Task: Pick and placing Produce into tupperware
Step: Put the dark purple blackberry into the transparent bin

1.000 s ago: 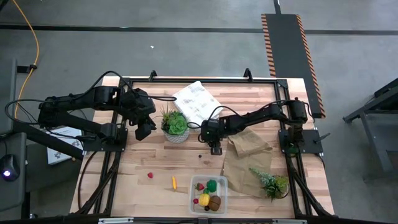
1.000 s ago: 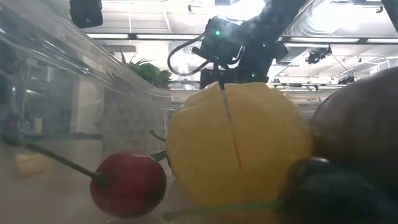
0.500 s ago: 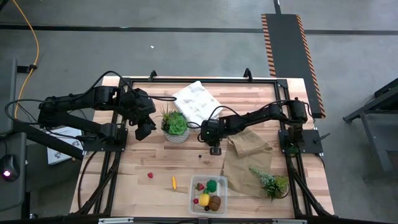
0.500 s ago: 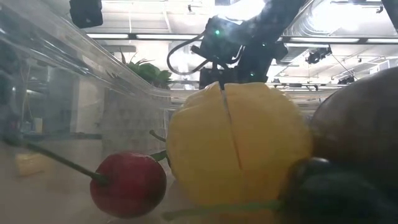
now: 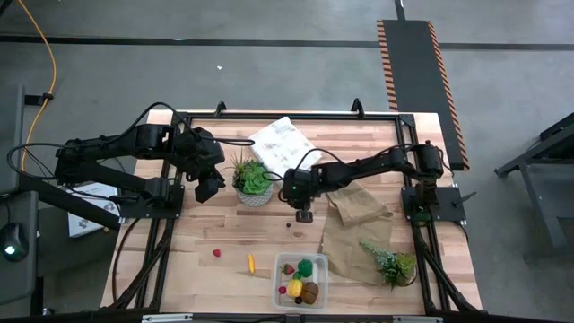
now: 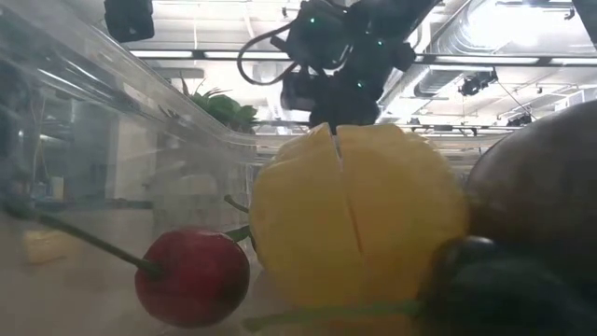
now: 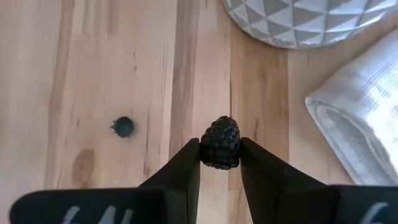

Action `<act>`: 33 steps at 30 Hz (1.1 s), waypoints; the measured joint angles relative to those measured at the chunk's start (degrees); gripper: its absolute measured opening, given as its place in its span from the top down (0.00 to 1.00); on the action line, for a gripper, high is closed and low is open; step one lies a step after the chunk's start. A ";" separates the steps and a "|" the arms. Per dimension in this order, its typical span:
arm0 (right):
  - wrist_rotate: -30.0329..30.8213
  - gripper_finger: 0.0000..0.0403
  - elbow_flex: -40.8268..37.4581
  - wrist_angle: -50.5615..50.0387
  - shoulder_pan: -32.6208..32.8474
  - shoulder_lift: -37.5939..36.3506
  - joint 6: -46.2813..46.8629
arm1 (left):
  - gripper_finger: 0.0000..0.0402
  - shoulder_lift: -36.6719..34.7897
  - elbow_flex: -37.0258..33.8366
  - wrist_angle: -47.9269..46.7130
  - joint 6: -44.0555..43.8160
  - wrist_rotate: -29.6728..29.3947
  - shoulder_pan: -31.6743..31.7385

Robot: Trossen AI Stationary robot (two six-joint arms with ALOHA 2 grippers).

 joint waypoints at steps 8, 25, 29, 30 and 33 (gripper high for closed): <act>-1.28 0.80 2.01 -5.48 1.83 0.00 0.07 | 0.81 0.00 0.00 0.01 0.02 0.00 0.00; 1.71 0.80 12.96 -19.47 7.08 -0.04 5.37 | 0.81 0.00 0.00 -0.04 1.87 -0.02 0.01; 1.93 0.80 15.84 -21.82 7.08 -0.07 12.12 | 0.81 0.00 0.00 -1.57 5.63 -0.02 0.00; 1.94 0.80 16.38 -22.17 7.14 -0.07 14.33 | 0.81 0.00 0.00 -1.77 6.31 -0.02 0.02; 1.97 0.80 17.86 -22.23 7.47 -0.07 21.27 | 0.81 0.00 0.00 -3.26 7.73 -0.02 0.00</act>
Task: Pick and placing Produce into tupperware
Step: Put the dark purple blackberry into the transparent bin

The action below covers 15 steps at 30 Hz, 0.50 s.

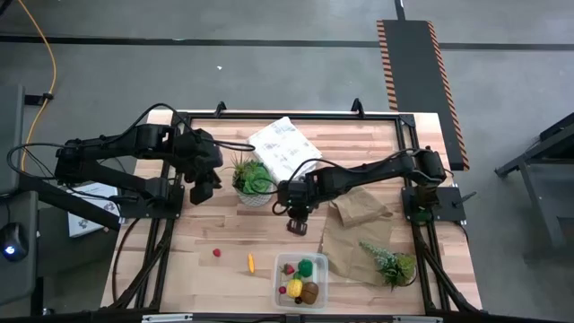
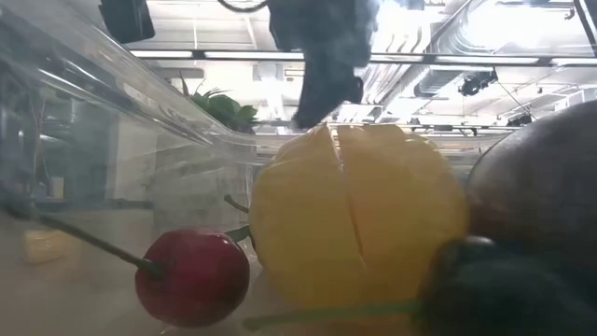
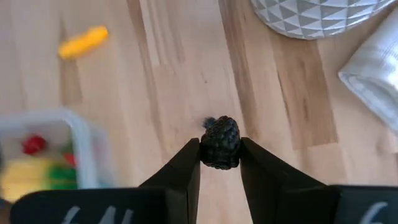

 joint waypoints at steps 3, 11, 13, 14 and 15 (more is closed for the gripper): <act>-0.04 0.80 1.57 -0.39 0.29 0.00 6.79 | 0.81 0.00 0.00 -1.09 1.24 0.00 0.00; 0.05 0.80 4.07 -0.17 3.42 0.00 25.65 | 0.81 0.00 0.00 -0.82 3.33 0.01 0.02; -0.04 0.80 4.08 0.38 4.80 0.00 30.60 | 0.81 0.00 0.00 -0.86 3.33 0.02 0.01; -0.04 0.80 4.08 0.61 5.55 0.00 32.94 | 0.81 0.00 0.00 -0.93 3.33 0.02 0.00; -0.05 0.80 4.08 0.78 6.35 0.00 35.31 | 0.81 0.00 0.00 -1.04 3.33 0.00 0.00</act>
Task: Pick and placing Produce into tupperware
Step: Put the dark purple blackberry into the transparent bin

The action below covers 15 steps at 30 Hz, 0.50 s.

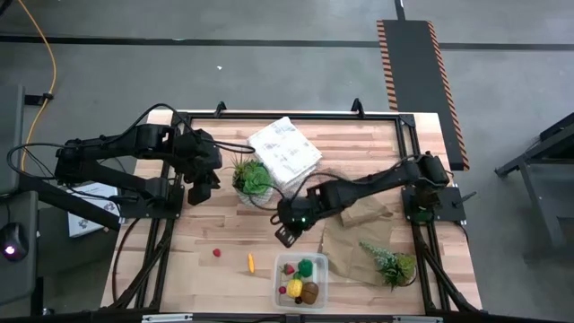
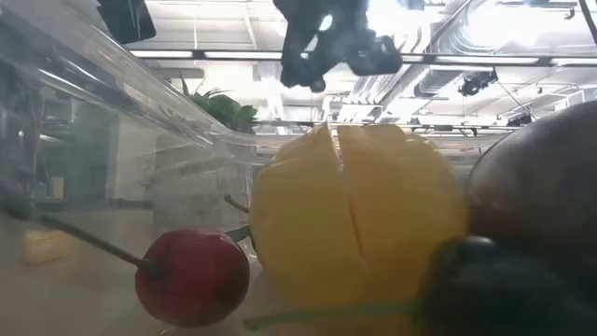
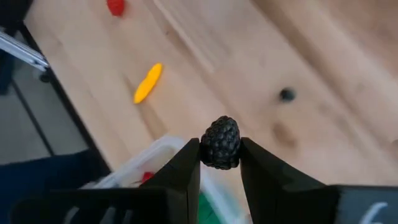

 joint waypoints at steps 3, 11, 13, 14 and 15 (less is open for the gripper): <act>0.07 0.80 0.00 0.64 2.46 0.00 6.28 | 0.81 0.00 0.00 -0.39 0.00 0.02 0.02; 0.06 0.80 0.00 6.33 8.51 0.00 18.59 | 0.81 0.00 0.00 -1.23 0.00 0.02 0.02; 0.96 0.80 0.00 7.73 9.77 0.00 20.67 | 0.81 0.00 0.00 -1.23 0.00 0.02 0.00; 1.65 0.81 0.00 8.25 10.39 0.00 21.54 | 0.81 0.00 0.00 -1.23 0.00 0.02 0.01; 2.26 0.81 0.00 8.60 11.00 0.00 22.64 | 0.81 0.00 0.00 -1.23 0.00 0.02 0.00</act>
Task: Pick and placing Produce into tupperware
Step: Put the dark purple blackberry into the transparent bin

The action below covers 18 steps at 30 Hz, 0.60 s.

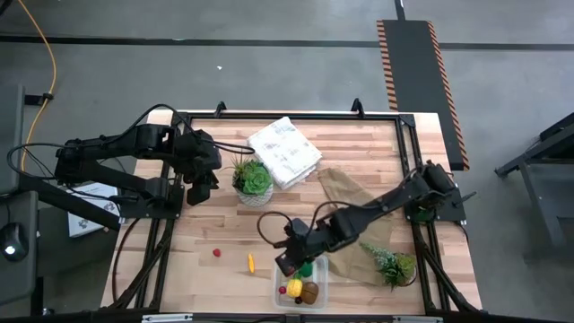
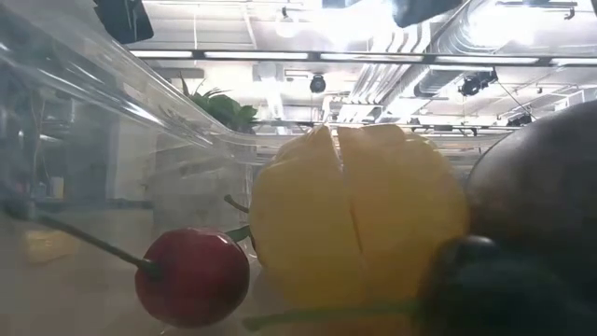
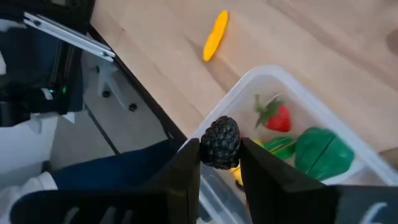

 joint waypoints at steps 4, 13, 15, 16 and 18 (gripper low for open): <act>2.47 0.81 0.00 0.25 2.36 0.00 3.53 | 0.81 0.00 0.02 0.00 -0.02 0.02 0.01; 5.32 0.85 2.47 -2.85 4.53 0.20 6.27 | 0.81 0.02 0.00 0.00 -0.05 0.02 0.01; 5.50 0.85 3.41 -3.45 4.51 0.23 6.16 | 0.81 0.00 0.00 0.00 -0.42 0.04 0.00; 5.71 0.85 4.02 -3.51 4.51 0.37 6.12 | 0.81 0.02 0.00 0.00 -0.46 0.04 0.00; 6.26 0.86 5.53 -4.52 4.56 0.93 5.92 | 0.81 0.02 0.02 0.01 -0.46 0.07 0.02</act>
